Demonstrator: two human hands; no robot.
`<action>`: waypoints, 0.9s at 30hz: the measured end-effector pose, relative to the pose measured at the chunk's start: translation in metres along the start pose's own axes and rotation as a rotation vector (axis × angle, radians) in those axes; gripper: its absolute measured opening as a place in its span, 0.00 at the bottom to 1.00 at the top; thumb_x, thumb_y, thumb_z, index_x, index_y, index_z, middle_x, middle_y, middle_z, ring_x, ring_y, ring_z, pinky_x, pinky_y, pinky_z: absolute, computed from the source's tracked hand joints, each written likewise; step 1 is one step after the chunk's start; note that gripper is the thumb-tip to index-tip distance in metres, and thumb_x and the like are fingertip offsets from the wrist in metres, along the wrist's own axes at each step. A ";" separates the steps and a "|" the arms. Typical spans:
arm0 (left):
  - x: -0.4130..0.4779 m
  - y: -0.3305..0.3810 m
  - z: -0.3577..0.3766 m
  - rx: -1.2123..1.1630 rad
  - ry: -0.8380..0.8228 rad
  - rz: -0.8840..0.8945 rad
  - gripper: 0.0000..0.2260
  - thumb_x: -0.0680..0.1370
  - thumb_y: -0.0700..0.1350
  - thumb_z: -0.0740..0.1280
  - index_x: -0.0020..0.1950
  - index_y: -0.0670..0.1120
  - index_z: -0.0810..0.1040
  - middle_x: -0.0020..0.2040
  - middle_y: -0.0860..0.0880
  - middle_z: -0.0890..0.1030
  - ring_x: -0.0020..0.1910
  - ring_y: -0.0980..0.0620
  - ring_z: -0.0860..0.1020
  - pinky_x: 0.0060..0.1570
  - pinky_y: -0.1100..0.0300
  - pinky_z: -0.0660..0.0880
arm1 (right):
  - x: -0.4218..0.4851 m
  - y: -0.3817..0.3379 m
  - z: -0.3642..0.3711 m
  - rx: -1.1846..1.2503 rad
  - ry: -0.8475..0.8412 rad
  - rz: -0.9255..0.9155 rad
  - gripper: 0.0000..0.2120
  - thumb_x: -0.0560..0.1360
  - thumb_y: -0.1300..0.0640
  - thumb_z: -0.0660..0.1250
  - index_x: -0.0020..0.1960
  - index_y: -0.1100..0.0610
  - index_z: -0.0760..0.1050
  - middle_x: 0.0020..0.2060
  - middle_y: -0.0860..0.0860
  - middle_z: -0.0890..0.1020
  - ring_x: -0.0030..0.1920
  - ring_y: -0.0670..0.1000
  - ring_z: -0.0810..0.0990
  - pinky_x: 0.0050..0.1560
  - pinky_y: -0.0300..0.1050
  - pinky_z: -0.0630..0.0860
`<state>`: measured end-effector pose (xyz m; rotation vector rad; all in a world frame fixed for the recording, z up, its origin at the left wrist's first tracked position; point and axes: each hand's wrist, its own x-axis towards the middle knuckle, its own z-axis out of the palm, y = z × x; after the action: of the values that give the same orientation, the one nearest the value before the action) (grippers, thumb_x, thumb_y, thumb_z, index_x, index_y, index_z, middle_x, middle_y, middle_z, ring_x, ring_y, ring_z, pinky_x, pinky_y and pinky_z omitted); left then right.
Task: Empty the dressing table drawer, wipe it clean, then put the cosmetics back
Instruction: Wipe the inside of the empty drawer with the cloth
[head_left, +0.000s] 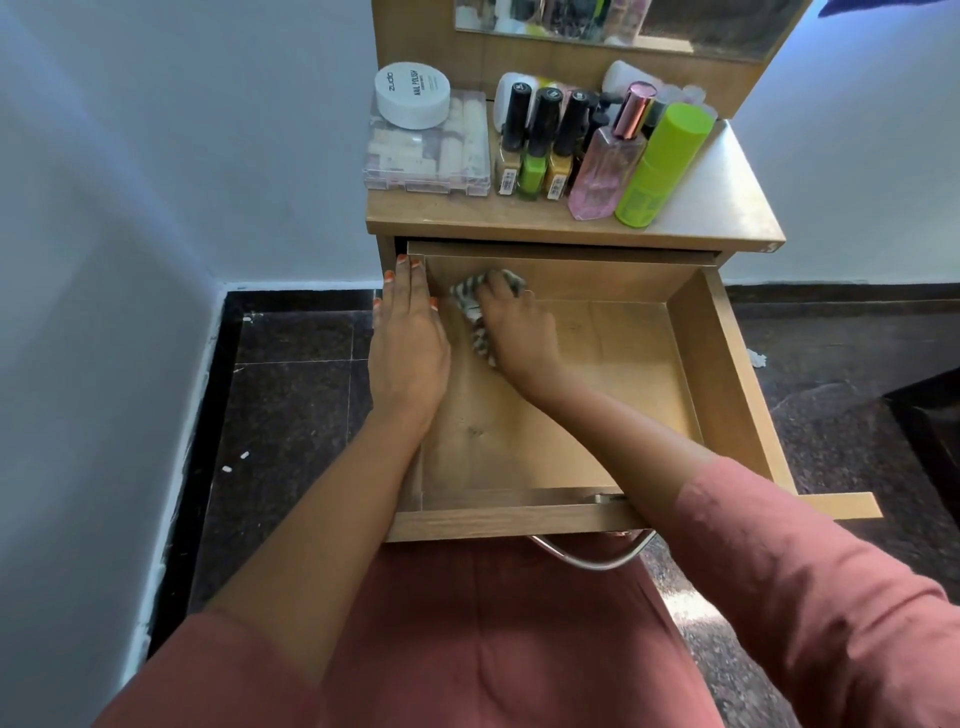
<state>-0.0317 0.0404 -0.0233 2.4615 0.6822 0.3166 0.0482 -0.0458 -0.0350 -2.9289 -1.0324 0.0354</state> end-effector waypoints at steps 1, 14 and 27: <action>0.000 0.000 0.000 -0.002 0.000 -0.002 0.21 0.82 0.40 0.48 0.75 0.42 0.53 0.77 0.45 0.52 0.76 0.48 0.51 0.74 0.55 0.47 | -0.002 0.005 0.001 0.045 0.028 0.036 0.20 0.78 0.64 0.55 0.69 0.60 0.61 0.68 0.57 0.65 0.63 0.62 0.70 0.52 0.55 0.76; 0.004 -0.004 -0.010 -0.084 -0.022 -0.017 0.20 0.82 0.39 0.50 0.75 0.42 0.56 0.76 0.45 0.55 0.76 0.48 0.50 0.74 0.56 0.49 | -0.002 -0.013 -0.018 0.560 0.407 -0.038 0.16 0.73 0.64 0.63 0.61 0.63 0.74 0.57 0.57 0.76 0.51 0.58 0.78 0.42 0.43 0.70; -0.001 -0.031 -0.039 -0.058 -0.034 -0.007 0.19 0.82 0.39 0.52 0.73 0.42 0.59 0.76 0.43 0.58 0.76 0.47 0.51 0.73 0.52 0.53 | 0.010 -0.023 -0.023 0.438 0.229 -0.280 0.20 0.72 0.68 0.60 0.63 0.60 0.73 0.61 0.54 0.75 0.56 0.56 0.75 0.50 0.44 0.72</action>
<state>-0.0589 0.0800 -0.0096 2.4033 0.6580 0.2877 0.0419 -0.0222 -0.0109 -2.3200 -1.2052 -0.0707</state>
